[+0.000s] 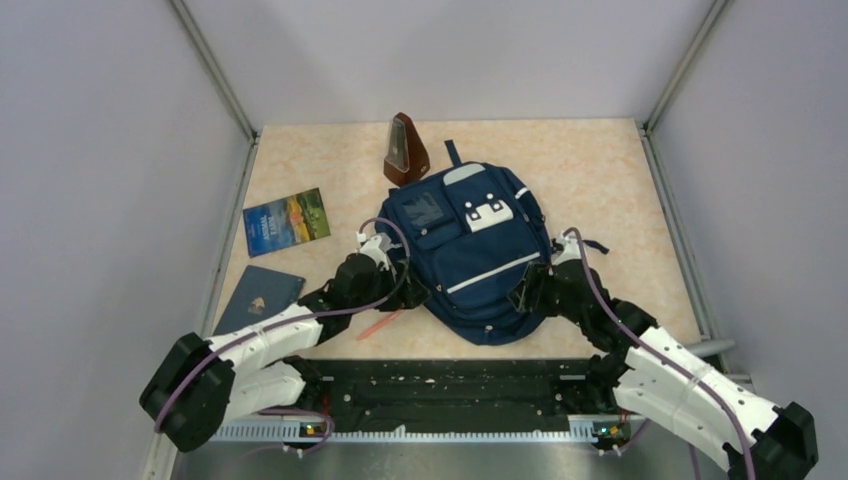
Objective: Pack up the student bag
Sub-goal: Zip the student bag at the center of the board.
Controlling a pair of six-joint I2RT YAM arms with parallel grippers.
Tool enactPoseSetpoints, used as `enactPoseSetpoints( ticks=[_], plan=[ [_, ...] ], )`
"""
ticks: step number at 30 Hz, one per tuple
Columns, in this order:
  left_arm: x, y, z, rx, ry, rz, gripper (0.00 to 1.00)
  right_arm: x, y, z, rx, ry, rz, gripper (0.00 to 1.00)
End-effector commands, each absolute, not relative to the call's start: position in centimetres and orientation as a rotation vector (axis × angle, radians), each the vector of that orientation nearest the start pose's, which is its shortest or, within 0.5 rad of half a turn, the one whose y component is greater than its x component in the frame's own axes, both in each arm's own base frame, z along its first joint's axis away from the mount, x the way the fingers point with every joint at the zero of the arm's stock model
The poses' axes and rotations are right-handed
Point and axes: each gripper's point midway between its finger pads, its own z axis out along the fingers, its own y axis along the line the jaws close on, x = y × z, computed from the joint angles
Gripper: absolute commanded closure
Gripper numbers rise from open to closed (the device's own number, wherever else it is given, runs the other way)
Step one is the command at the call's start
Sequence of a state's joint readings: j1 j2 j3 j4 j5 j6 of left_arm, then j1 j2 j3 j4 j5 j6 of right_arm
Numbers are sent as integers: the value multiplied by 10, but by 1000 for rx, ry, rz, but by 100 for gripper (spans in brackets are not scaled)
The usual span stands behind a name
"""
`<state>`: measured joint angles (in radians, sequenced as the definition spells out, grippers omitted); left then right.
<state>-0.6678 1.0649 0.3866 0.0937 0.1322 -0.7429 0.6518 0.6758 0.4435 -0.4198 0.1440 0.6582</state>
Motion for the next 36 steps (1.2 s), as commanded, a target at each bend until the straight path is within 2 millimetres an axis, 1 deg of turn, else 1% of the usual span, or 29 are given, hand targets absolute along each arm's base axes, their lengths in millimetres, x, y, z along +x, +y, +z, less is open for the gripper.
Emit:
enactPoseSetpoints(
  ticks=[1, 5, 7, 8, 11, 12, 14, 16, 18, 19, 21, 22, 26, 28, 32, 36],
  plan=[
    [213, -245, 77, -20, 2276, -1055, 15, 184, 182, 125, 2, 2239, 707, 39],
    [220, -251, 74, -47, 2263, -1086, 15, 171, 197, 129, -43, 2251, 715, 39],
    [225, -253, 74, -60, 2253, -1091, 19, 164, 205, 125, -66, 2270, 708, 42],
    [227, -255, 75, -66, 2245, -1097, 24, 160, 210, 122, -76, 2281, 707, 45],
    [233, -258, 76, -77, 2228, -1108, 48, 148, 226, 114, -112, 2301, 703, 58],
    [235, -258, 75, -80, 2230, -1102, 52, 144, 229, 112, -112, 2305, 694, 60],
    [237, -257, 72, -82, 2240, -1086, 59, 137, 235, 110, -113, 2310, 674, 60],
    [238, -256, 70, -86, 2243, -1079, 69, 133, 238, 109, -104, 2307, 658, 60],
    [238, -256, 69, -89, 2241, -1079, 78, 129, 240, 110, -96, 2298, 649, 59],
    [239, -256, 70, -90, 2236, -1081, 84, 128, 240, 110, -94, 2296, 641, 58],
    [241, -256, 72, -94, 2228, -1079, 93, 125, 241, 113, -81, 2284, 630, 56],
    [242, -256, 74, -95, 2221, -1080, 99, 125, 241, 114, -75, 2279, 622, 55],
    [244, -255, 80, -100, 2198, -1075, 100, 122, 239, 113, -16, 2274, 574, 54],
    [245, -254, 81, -101, 2194, -1067, 100, 118, 240, 107, -1, 2289, 555, 56],
    [246, -253, 82, -97, 2195, -1054, 100, 112, 245, 90, 7, 2344, 517, 63],
    [246, -252, 81, -94, 2198, -1051, 100, 112, 243, 84, 15, 2364, 448, 64]
  ],
)
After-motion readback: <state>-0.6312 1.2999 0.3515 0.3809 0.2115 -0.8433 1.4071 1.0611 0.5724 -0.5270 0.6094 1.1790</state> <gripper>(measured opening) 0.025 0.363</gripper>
